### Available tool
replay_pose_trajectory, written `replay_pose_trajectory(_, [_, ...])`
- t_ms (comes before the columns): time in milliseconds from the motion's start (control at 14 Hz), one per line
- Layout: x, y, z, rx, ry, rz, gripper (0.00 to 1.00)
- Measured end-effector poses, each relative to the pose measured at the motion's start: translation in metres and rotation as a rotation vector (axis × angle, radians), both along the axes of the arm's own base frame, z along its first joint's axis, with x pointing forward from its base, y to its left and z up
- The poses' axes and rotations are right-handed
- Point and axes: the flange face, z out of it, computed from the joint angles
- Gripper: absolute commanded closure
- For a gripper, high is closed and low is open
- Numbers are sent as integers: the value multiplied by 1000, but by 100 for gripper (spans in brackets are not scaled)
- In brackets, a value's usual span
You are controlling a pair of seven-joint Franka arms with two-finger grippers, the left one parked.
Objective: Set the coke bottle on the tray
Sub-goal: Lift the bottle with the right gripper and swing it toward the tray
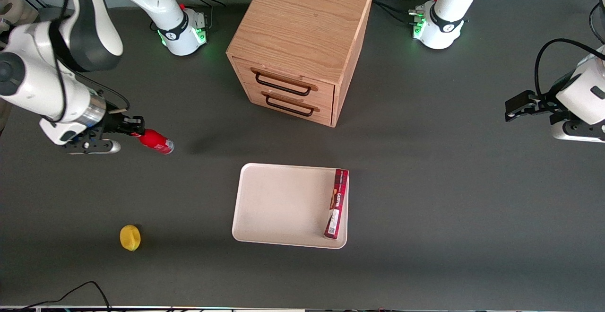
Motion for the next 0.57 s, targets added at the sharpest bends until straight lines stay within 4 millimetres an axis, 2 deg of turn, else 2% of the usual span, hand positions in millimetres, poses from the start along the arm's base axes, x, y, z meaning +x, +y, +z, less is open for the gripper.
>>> replay_pose_trajectory(214, [4,-4,64,1,-8,-6,100])
replay_pose_trajectory(357, [4,-6,99,2,-6,-8,100])
replay_pose_trajectory(500, [8,-6,117,4,-6,-7,100])
replay_pose_trajectory(571, [13,-4,117,4,-4,-9,100])
